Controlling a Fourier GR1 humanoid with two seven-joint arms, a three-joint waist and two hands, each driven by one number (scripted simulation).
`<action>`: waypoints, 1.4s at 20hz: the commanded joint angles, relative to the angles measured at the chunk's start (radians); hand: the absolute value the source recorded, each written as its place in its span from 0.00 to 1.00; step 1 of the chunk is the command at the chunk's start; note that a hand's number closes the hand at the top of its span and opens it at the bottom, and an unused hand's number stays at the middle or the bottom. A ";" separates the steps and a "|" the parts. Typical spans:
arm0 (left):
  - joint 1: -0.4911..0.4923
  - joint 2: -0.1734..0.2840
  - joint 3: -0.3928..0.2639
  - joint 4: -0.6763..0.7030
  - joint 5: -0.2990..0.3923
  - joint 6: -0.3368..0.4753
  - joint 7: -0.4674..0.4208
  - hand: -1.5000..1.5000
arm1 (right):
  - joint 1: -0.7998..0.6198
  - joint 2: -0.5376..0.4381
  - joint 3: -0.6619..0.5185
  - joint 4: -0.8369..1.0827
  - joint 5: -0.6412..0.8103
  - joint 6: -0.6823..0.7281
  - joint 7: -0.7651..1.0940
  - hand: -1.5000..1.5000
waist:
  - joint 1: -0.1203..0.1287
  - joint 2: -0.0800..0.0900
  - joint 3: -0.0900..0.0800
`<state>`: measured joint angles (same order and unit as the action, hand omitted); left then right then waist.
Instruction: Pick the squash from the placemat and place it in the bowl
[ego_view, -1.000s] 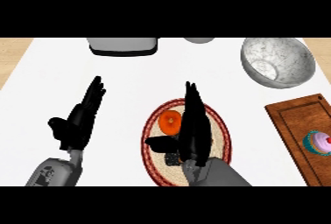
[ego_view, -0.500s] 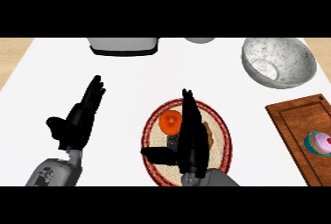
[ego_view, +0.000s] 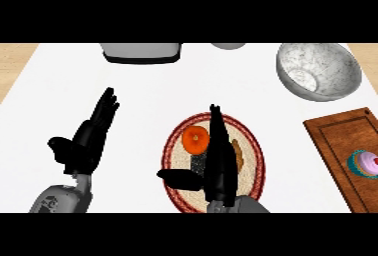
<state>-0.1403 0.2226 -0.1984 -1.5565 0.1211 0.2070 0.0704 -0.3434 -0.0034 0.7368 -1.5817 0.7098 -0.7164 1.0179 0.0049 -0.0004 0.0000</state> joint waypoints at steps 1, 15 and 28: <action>-0.026 -0.045 -0.021 -0.015 -0.039 0.020 0.036 0.50 | 0.009 0.003 0.028 0.054 -0.061 -0.110 -0.002 0.00 | 0.000 0.001 0.000; -0.021 -0.066 0.053 0.048 -0.061 -0.049 -0.014 0.50 | -0.097 0.003 0.007 0.343 -0.296 -0.219 -0.212 0.00 | 0.003 0.002 0.000; -0.055 -0.057 0.114 0.020 -0.082 -0.095 0.049 0.50 | -0.124 0.003 0.047 0.500 -0.403 -0.204 -0.292 0.00 | 0.004 0.002 0.000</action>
<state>-0.1565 0.1451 -0.1223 -1.5315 0.0361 0.1369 0.0768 -0.4487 -0.0009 0.7797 -1.1140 0.3875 -0.9210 0.7924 0.0090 0.0012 0.0002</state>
